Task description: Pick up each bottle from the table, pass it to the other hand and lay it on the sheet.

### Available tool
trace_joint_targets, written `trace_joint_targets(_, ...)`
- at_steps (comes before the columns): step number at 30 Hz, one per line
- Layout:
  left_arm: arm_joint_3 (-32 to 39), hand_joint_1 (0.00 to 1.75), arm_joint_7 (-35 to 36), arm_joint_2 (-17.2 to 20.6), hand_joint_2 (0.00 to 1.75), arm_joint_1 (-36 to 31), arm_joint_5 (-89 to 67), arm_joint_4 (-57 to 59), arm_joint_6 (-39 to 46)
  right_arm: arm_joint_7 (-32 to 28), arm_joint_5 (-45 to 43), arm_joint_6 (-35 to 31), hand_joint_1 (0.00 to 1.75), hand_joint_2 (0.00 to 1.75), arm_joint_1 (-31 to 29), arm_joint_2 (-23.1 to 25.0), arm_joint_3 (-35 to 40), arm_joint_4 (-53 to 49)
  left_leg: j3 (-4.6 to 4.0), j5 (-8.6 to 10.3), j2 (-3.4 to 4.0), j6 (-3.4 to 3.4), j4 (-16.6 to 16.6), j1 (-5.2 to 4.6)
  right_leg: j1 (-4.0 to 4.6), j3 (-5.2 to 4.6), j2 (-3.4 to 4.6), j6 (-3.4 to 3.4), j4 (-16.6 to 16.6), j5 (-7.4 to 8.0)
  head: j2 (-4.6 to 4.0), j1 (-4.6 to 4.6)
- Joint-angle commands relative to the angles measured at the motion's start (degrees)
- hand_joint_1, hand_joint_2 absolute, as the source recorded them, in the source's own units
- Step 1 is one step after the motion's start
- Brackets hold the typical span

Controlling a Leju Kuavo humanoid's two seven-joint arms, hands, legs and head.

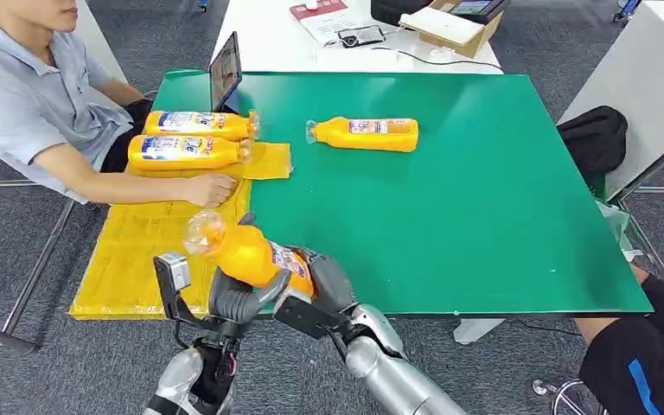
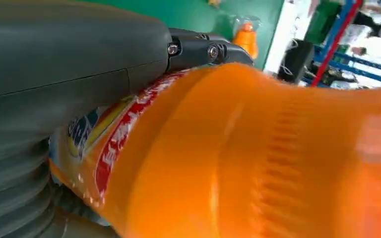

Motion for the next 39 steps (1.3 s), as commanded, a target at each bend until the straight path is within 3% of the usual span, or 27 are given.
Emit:
trace_joint_targets(1, -1.8, 0.05, 1.6, 1.3, 1.75, -3.7, 1.4, 6.2, 0.5, 2.4, 0.0, -0.6, 1.52, 1.75, -5.9, 1.7, 3.7, 6.7, 0.16, -0.05, 0.08, -0.06, 0.0, 0.02, 0.02, 0.12, 0.08, -0.09, 0.0, -0.04, 0.00, -0.02)
trace_joint_targets(8, -1.8, 0.05, 1.6, 1.4, 1.75, -3.4, 1.4, 5.8, 0.5, 2.2, -0.2, -0.4, 1.52, 1.75, -5.8, 1.5, 3.7, 6.5, 0.14, -0.05, 0.05, -0.05, 0.0, 0.01, 0.01, 0.12, 0.06, -0.08, 0.0, -0.03, 0.00, -0.02)
trace_joint_targets(9, -1.7, 0.51, 1.8, 1.4, 1.75, -3.3, 2.4, 5.6, -0.5, 2.1, -0.4, -0.2, 1.52, 1.75, -5.8, 1.5, 3.7, 6.4, 0.26, -0.10, 0.06, -0.07, 0.0, 0.02, 0.03, 0.23, 0.07, -0.11, 0.0, -0.08, 0.00, 0.00)
trace_joint_targets(10, -1.5, 1.57, 1.9, 1.5, 1.75, -3.2, 3.6, 5.5, -1.7, 2.0, -0.7, 0.1, 1.54, 1.75, -5.9, 1.5, 3.6, 6.4, 0.18, -0.07, 0.05, -0.06, 0.0, 0.02, 0.03, 0.16, 0.06, -0.09, 0.0, -0.06, 0.00, -0.02)
trace_joint_targets(11, -1.0, 1.75, 1.5, 1.5, 1.75, -3.1, 4.5, 5.2, -2.3, 1.7, -1.2, 0.6, 1.50, 1.75, -6.0, 1.6, 3.6, 6.5, 0.14, -0.04, 0.05, -0.05, 0.0, 0.01, 0.01, 0.12, 0.05, -0.08, 0.0, -0.04, 0.00, -0.02)
trace_joint_targets(13, 0.2, 1.75, 1.3, 1.0, 1.75, -3.1, 8.2, 4.7, -4.9, 0.5, -3.1, 2.4, 1.43, 1.75, -5.8, 2.0, 3.3, 6.6, 0.21, -0.08, 0.07, -0.07, 0.0, 0.02, 0.02, 0.18, 0.08, -0.11, 0.0, -0.06, 0.00, -0.02)
trace_joint_targets(14, 0.6, 1.75, 0.9, 0.8, 1.75, -3.2, 8.8, 4.4, -5.0, 0.2, -3.2, 2.2, 1.15, 1.75, -5.7, 2.1, 3.3, 6.7, 0.16, -0.06, 0.08, -0.06, 0.0, 0.02, 0.02, 0.13, 0.09, -0.09, 0.0, -0.04, 0.00, 0.00)
trace_joint_targets(15, 2.0, 1.75, -0.1, 0.0, 1.75, -3.1, 10.4, 3.3, -4.7, -0.7, -4.2, 2.5, 0.28, 1.75, -5.1, 2.6, 3.2, 6.8, 0.27, -0.14, 0.12, -0.09, 0.0, 0.05, 0.05, 0.24, 0.13, -0.14, 0.0, -0.10, 0.00, -0.02)
trace_joint_targets(16, 2.8, 1.75, -0.7, -0.5, 1.75, -3.1, 11.3, 2.5, -4.3, -1.0, -4.5, 2.8, 0.35, 1.75, -4.9, 2.6, 3.5, 6.9, 0.19, -0.09, 0.07, -0.07, 0.0, 0.04, 0.04, 0.16, 0.08, -0.11, 0.0, -0.07, 0.00, -0.02)
trace_joint_targets(17, 3.8, 1.75, -1.4, -1.1, 1.75, -3.0, 12.1, 1.6, -3.3, -1.4, -5.0, 2.9, 1.52, 1.75, -4.6, 2.6, 3.7, 6.9, 0.09, -0.04, 0.03, -0.05, 0.0, 0.02, 0.03, 0.07, 0.04, -0.08, 0.0, -0.04, 0.00, -0.04)
trace_joint_targets(18, 4.6, 1.75, -1.9, -1.4, 1.75, -3.0, 13.3, 0.4, -3.0, -1.7, -5.8, 3.3, 1.68, 1.75, -4.1, 2.8, 3.7, 6.8, 0.24, -0.13, 0.04, -0.09, 0.0, 0.07, 0.08, 0.22, 0.04, -0.15, 0.0, -0.12, 0.00, 0.00)
trace_joint_targets(19, 5.3, 1.75, -1.8, -1.7, 1.75, -2.9, 14.2, -0.2, -2.4, -1.5, -6.0, 3.1, 1.61, 1.75, -3.8, 2.8, 3.8, 6.9, 0.13, -0.07, 0.00, -0.06, 0.0, 0.04, 0.05, 0.12, 0.00, -0.09, 0.0, -0.07, 0.00, -0.07)
trace_joint_targets(20, 5.9, 1.75, -2.1, -1.8, 1.75, -2.8, 14.7, -0.8, -2.1, -1.4, -6.4, 2.5, 0.14, 1.75, -3.5, 3.1, 3.6, 7.0, 0.11, -0.06, 0.02, -0.06, 0.0, 0.07, 0.07, 0.11, 0.02, -0.08, 0.0, -0.05, 0.00, -0.02)
trace_joint_targets(21, 6.7, 1.75, -2.3, -1.9, 1.75, -2.7, 15.4, -1.4, -1.6, -1.4, -6.8, 2.1, 0.00, 1.75, -3.3, 3.4, 3.6, 7.2, 0.26, -0.14, 0.01, -0.09, 0.0, 0.08, 0.09, 0.26, 0.02, -0.13, 0.0, -0.13, 0.00, -0.02)
trace_joint_targets(33, 6.9, 1.75, -2.3, -1.8, 1.75, -2.8, 15.5, -1.5, -1.6, -1.5, -6.8, 2.1, 0.00, 1.75, -3.4, 3.5, 3.6, 7.2, 0.25, -0.10, -0.04, -0.08, 0.0, 0.05, 0.05, 0.25, -0.04, -0.13, 0.0, -0.13, 0.00, -0.02)
trace_joint_targets(34, 7.2, 1.75, -2.7, -2.1, 1.75, -2.7, 16.1, -1.3, -1.5, -1.2, -6.6, 1.3, 0.00, 0.00, -3.6, 3.4, 3.5, 7.4, 0.22, -0.08, -0.03, -0.08, 0.0, 0.05, 0.05, 0.21, -0.03, -0.12, 0.0, -0.10, 0.00, -0.02)
trace_joint_targets(39, 10.4, 1.75, -0.9, -2.9, 1.75, -1.8, 22.4, -3.6, -3.1, -1.0, -7.6, 0.4, 0.00, 0.00, -3.3, 4.1, 3.4, 6.8, 0.29, -0.15, 0.03, -0.10, 0.0, 0.08, 0.09, 0.27, 0.03, -0.15, 0.0, -0.14, 0.00, -0.02)
